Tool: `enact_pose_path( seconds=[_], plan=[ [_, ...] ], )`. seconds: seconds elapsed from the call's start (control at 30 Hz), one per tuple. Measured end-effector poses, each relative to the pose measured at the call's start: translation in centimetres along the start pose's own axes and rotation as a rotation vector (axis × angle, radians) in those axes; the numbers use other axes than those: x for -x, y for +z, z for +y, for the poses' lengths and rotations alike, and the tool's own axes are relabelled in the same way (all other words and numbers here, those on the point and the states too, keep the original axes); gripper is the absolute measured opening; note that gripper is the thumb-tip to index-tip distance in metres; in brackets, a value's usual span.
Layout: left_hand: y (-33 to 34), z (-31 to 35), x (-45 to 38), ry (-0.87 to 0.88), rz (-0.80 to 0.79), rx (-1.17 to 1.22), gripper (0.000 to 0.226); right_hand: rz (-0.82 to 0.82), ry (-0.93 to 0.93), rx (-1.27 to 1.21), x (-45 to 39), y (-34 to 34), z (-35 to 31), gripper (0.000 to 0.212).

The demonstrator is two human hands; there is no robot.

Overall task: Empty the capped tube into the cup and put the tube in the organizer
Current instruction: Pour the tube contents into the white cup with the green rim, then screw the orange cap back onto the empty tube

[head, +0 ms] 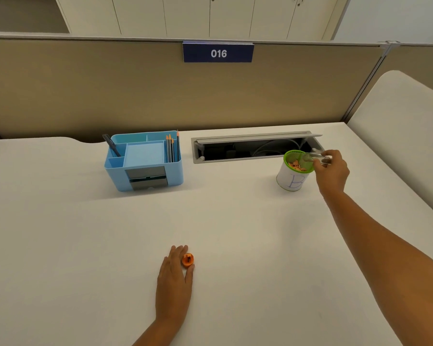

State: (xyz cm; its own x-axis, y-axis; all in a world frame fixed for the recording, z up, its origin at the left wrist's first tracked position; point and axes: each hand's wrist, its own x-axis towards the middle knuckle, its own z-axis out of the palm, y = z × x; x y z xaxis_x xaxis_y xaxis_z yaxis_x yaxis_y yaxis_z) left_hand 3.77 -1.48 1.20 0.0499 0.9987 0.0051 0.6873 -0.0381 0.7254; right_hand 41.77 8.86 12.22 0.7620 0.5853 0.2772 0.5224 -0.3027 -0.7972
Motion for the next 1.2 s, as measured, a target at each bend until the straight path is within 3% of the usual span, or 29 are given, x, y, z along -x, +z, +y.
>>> enact_pose_path(
  seconds=[0.13, 0.27, 0.4, 0.63, 0.73, 0.87, 1.0, 1.2],
  plan=[
    [0.1, 0.2, -0.3, -0.019, 0.039, 0.030, 0.041, 0.037, 0.112, -0.174, 2.1, 0.4, -0.3, 0.023],
    [-0.3, 0.5, -0.7, -0.035, 0.114, 0.150, 0.026, 0.017, 0.334, -0.550, 6.1, 1.3, -0.7, 0.026],
    [-0.5, 0.6, -0.9, -0.030, 0.110, 0.237, 0.025, -0.212, 0.542, -0.858, 12.0, 2.2, -0.5, 0.022],
    [-1.0, 0.2, -0.7, 0.028, 0.038, 0.252, 0.030, -0.490, 0.785, -1.034, 20.1, 3.5, -0.7, 0.015],
    [-1.1, 0.3, -0.5, 0.048, -0.013, 0.253, 0.033, -0.591, 0.780, -1.018, 22.2, 3.8, -1.1, 0.023],
    [-1.0, 0.8, -0.4, -0.020, -0.028, 0.384, 0.033, -0.694, 0.629, -0.842, 24.1, 3.9, -1.9, 0.028],
    [-0.9, 1.1, -0.2, -0.043, -0.008, 0.451, 0.023, -0.731, 0.460, -0.697, 25.1, 4.0, -2.6, 0.029],
    [-1.1, 1.4, -0.7, 0.004, -0.011, 0.459, 0.024, -0.719, 0.383, -0.639, 25.8, 4.4, -2.9, 0.028]
  ],
)
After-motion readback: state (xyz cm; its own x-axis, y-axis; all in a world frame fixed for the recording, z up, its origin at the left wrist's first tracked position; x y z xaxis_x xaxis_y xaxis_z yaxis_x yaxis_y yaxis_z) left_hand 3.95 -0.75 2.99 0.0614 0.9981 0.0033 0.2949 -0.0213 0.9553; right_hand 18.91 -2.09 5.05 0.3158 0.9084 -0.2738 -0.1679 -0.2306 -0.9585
